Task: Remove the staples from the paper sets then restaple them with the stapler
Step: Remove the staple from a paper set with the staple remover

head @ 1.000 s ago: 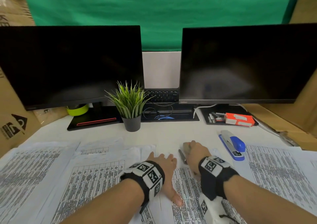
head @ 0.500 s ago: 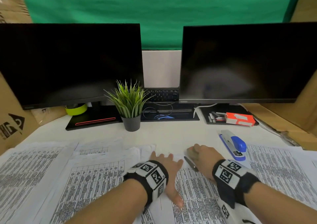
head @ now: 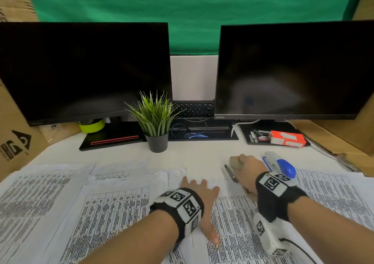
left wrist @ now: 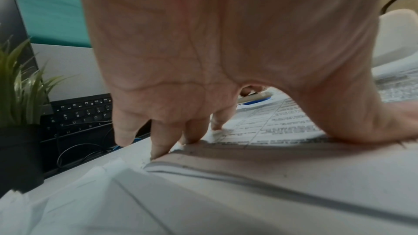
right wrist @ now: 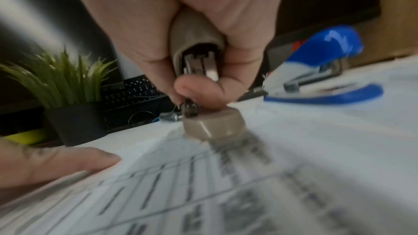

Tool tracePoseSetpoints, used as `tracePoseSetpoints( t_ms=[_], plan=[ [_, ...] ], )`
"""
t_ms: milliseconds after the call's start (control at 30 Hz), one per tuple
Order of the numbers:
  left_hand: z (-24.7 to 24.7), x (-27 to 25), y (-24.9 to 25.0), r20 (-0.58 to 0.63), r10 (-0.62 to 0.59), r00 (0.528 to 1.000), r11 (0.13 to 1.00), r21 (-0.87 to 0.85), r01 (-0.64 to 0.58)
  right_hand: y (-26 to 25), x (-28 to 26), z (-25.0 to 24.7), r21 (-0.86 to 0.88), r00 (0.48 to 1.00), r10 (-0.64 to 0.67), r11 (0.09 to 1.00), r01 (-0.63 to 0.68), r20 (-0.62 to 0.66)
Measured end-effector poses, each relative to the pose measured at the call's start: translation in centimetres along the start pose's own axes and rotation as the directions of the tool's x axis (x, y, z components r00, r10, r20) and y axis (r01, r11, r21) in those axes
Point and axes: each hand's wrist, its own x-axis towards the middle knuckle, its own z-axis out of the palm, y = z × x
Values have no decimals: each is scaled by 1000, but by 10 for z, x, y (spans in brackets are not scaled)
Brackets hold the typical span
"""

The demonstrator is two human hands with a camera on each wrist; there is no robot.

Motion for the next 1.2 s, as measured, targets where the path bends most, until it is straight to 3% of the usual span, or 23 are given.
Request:
tracePoseSetpoints(
  t_ms=[200,633,933,1200],
  plan=[
    [-11,-4,8,41,9,999,999,39,-10,24,-19,0,-127,989,-79,987,95,126],
    [-6,3,7,54,-7,999,998,60,4,5,9,21,-105,996,-27,994,36,90],
    [-13,-2,11,65,8,998,998,68,-12,15,-10,14,-140,990,-83,985,98,116],
    [-10,0,11,43,16,999,998,63,-19,-3,-8,20,-156,997,-14,987,26,77]
  ],
)
